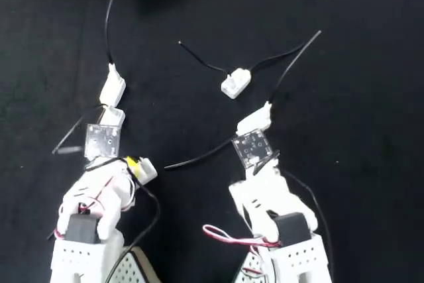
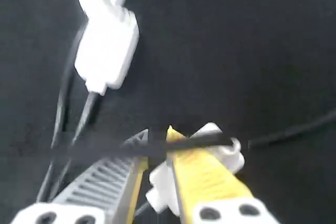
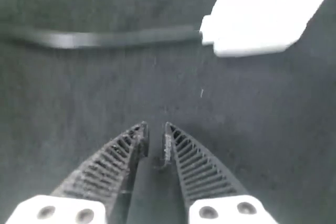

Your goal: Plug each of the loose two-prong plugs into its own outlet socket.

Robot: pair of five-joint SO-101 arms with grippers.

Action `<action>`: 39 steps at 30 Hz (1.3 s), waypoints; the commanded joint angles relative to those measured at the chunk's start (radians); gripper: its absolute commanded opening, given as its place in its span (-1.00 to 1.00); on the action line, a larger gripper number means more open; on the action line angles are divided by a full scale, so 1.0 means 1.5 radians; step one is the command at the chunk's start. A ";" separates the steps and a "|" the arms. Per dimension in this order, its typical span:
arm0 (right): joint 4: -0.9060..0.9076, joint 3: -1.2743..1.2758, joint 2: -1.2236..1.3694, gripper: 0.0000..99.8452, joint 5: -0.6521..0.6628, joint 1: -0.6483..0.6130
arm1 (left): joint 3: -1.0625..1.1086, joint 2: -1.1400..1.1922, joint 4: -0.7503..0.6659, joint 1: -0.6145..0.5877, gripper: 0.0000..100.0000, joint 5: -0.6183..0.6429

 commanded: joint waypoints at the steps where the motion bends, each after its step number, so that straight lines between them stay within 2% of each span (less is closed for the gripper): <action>1: 0.018 -0.003 -0.051 -0.89 0.001 0.021 | 0.012 -0.003 0.019 0.030 -0.86 -0.005; 6: 0.036 -0.003 -0.051 -0.89 0.001 0.021 | 0.012 -0.003 0.029 0.032 -0.95 -0.001; 28: 0.036 -0.003 -0.051 -0.89 0.001 0.020 | 0.013 -0.003 0.041 0.027 -0.94 -0.004; 33: 0.036 -0.003 -0.051 -0.89 0.001 0.020 | 0.013 -0.003 0.041 -0.019 -0.94 -0.005; 39: 0.036 -0.003 -0.051 -0.89 0.001 0.020 | 0.013 -0.003 0.041 -0.020 -0.94 -0.005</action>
